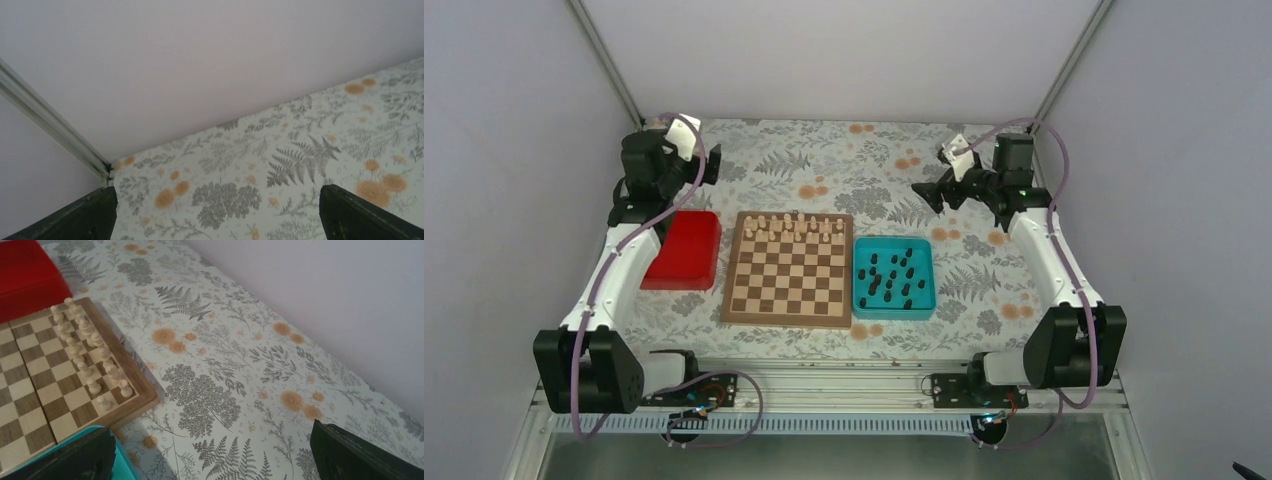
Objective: Set up the chess pieces on the board
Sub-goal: Pick up the chess piece from the storage box.
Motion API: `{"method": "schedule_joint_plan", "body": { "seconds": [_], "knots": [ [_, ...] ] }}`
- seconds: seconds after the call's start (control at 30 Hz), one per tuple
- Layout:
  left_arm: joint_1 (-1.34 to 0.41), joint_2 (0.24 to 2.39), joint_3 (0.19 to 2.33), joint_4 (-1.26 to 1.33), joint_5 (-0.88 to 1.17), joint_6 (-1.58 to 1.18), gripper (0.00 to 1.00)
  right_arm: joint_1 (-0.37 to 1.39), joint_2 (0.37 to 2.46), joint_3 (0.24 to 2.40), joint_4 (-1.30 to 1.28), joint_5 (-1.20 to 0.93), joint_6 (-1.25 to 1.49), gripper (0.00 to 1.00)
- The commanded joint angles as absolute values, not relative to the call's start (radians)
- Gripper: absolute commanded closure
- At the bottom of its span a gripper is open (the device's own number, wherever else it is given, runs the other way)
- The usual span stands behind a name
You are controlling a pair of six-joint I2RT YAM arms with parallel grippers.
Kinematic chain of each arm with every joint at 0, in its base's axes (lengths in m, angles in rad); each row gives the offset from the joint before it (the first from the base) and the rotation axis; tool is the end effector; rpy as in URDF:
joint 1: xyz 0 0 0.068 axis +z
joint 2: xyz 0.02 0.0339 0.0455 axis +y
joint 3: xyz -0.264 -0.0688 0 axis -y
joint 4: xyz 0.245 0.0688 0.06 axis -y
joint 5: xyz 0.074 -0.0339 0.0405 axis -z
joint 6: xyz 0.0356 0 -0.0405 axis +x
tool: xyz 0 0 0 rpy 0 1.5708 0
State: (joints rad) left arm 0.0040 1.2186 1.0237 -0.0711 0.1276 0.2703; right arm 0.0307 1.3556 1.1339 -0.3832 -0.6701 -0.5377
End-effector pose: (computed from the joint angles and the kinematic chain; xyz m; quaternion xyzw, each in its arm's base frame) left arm 0.2864 -0.0034 0.3440 0.1436 0.7809 0.0326 0.6071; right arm 0.2988 0.0313 0.3181 -0.3811 0.7600 0.1719 0.4976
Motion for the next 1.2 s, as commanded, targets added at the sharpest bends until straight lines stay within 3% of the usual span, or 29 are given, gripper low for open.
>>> {"method": "schedule_joint_plan", "body": {
  "seconds": [0.0, 0.5, 0.67, 0.87, 1.17],
  "knots": [
    [0.007, 1.253, 1.065, -0.114, 0.122, 0.301, 0.00, 0.083, 1.387, 1.213, -0.534, -0.620, -0.654, 0.00],
    [0.008, 1.332, 1.139, -0.145, 0.240, 0.347, 0.00, 0.296, 1.323, 1.083, -0.671, -0.384, -0.761, 0.02],
    [0.008, 1.364, 1.162, -0.148, 0.217, 0.361, 0.00, 0.410, 1.402, 1.088, -0.707, -0.361, -0.696, 0.22],
    [0.008, 1.379, 1.157, -0.132, 0.195, 0.376, 0.00, 0.463, 1.528, 1.092, -0.680, -0.305, -0.677, 0.54],
    [0.009, 1.370, 1.142, -0.127, 0.183, 0.393, 0.00, 0.489, 1.643, 1.152, -0.669, -0.288, -0.683, 0.56]
  ]
}}
